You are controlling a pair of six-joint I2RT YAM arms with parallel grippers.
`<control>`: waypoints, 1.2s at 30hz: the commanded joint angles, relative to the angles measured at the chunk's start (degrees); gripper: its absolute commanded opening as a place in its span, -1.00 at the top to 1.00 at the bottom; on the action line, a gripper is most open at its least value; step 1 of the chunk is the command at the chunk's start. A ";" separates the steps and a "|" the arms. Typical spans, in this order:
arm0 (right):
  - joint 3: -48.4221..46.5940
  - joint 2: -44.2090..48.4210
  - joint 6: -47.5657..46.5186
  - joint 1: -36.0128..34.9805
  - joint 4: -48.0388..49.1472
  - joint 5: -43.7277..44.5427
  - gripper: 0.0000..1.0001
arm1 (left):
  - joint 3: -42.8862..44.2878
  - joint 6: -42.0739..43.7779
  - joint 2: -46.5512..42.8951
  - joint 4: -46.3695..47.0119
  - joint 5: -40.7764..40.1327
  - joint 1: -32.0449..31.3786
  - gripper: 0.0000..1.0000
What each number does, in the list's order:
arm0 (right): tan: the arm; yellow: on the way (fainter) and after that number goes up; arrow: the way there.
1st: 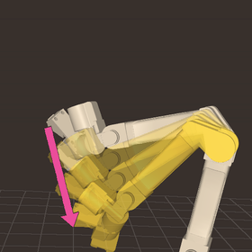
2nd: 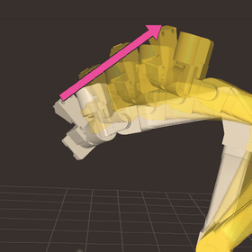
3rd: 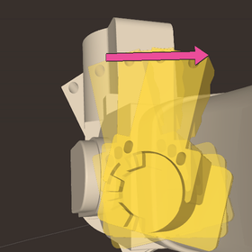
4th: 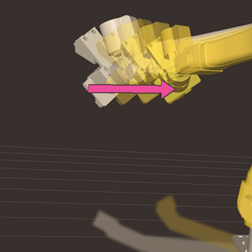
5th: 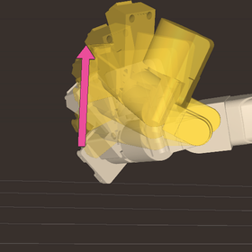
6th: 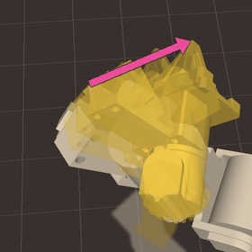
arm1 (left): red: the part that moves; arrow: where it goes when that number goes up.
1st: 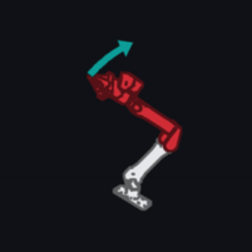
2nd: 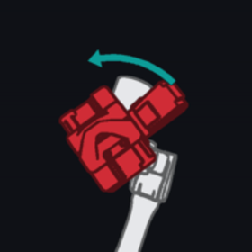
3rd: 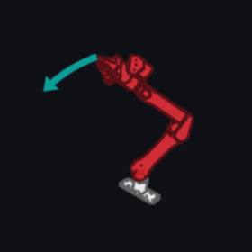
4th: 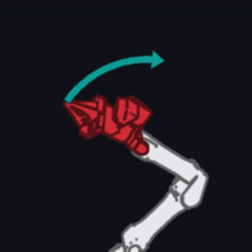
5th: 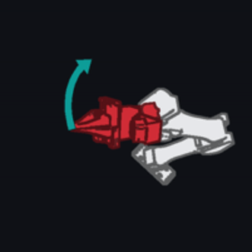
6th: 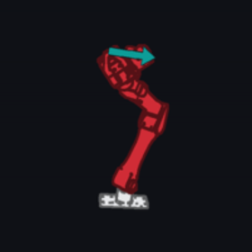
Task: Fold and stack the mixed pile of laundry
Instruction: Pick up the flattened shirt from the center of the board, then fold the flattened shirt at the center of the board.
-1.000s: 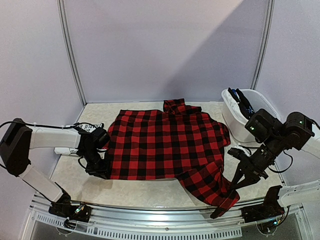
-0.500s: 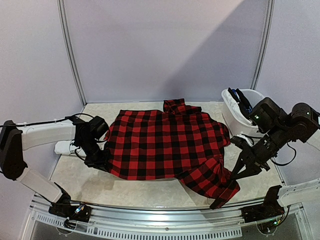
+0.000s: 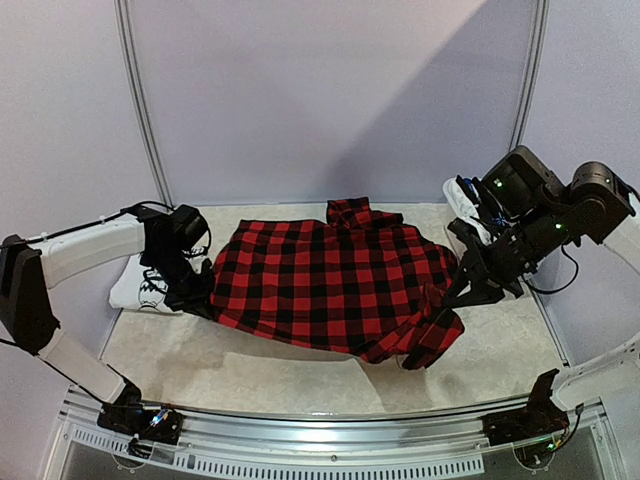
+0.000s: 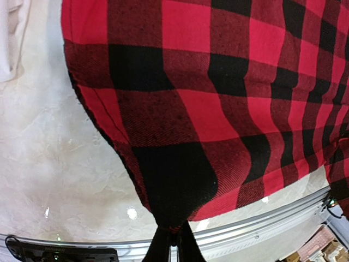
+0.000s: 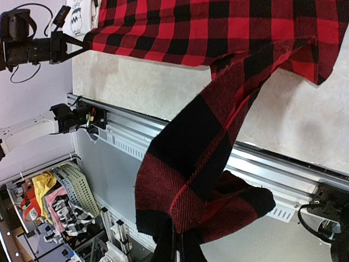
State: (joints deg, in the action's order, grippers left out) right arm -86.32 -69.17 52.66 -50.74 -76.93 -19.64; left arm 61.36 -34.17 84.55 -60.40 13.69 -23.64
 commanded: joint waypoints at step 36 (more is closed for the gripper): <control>-44.95 -33.75 -24.77 16.92 -0.78 22.35 1.00 | 21.26 -2.97 17.73 -4.16 -3.18 8.26 1.00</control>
State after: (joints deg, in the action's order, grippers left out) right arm -128.20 -100.36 33.32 -34.74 -77.17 -0.62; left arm 80.84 -35.88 100.75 -62.52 12.56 -16.32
